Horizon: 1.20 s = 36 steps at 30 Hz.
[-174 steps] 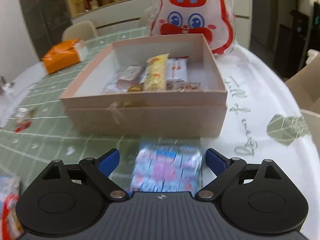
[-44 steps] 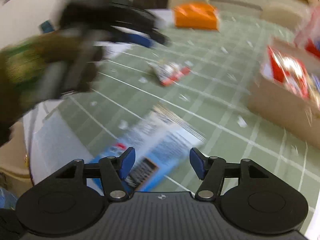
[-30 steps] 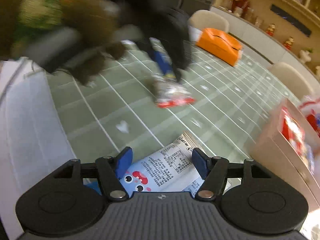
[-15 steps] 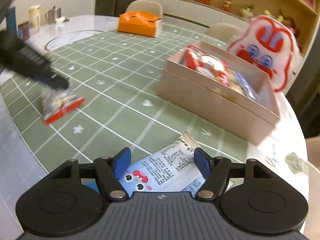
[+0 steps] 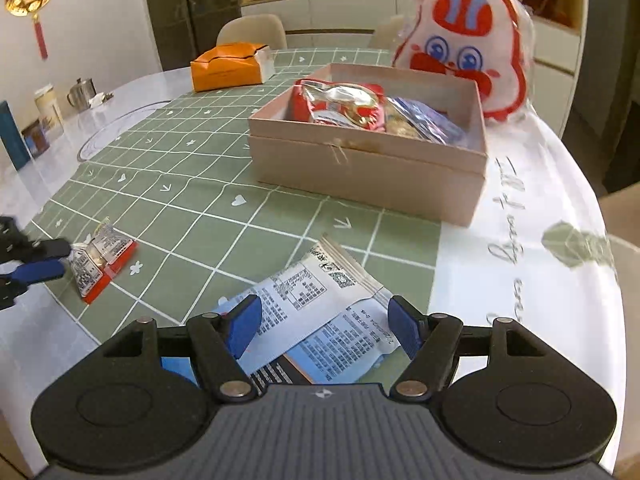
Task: Organize snacks
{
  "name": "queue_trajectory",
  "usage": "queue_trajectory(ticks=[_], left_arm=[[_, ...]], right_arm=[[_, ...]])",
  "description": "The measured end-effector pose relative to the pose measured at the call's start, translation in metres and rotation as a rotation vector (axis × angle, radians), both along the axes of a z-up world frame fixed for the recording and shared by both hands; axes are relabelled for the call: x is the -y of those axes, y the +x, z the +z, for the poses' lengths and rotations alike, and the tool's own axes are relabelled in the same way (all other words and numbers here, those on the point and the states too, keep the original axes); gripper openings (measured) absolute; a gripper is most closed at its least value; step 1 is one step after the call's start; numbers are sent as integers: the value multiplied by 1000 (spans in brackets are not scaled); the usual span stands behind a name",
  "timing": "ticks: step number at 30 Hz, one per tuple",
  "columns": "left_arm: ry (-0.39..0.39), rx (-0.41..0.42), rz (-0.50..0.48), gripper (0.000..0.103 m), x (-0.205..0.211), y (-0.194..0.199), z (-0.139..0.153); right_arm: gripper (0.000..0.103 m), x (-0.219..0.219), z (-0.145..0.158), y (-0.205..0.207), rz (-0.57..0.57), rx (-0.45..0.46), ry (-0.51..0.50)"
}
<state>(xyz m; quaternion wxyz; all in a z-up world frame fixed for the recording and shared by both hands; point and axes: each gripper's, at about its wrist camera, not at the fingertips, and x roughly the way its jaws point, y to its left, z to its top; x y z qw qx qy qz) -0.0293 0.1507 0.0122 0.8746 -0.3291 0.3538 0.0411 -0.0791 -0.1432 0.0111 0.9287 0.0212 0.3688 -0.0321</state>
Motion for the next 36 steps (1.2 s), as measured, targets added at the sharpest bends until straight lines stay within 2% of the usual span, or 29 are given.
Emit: queue_trajectory(ticks=[6,8,11,14,17,20,24,27,30,33,36], left_arm=[[129,-53,-89,32,23,38,1],[163,-57,-133,37,32,43,-1],[199,-50,-172,38,40,42,-3],[211,-48,-188,38,44,40,-2],[205,-54,-199,39,44,39,-2],[204,-61,-210,39,45,39,-2],[221,-77,-227,40,47,42,0],[233,-90,-243,40,48,45,2],[235,-98,-261,39,46,45,4],[221,-91,-248,38,43,38,10],[210,-90,-227,38,41,28,17]], right_arm=[[72,6,1,-4,14,-38,42],[72,6,2,-4,19,-46,50],[72,5,5,-8,19,-33,45],[72,8,7,-11,-10,-15,34],[72,12,4,-13,-70,-50,78],[79,11,-1,-14,-98,-50,148],[88,-1,-5,2,-82,-31,164],[92,-15,-9,18,-81,-7,135],[97,-33,-14,33,-84,-21,21],[98,-48,-20,35,-35,-21,-97],[99,-48,-24,30,-19,18,-116]])
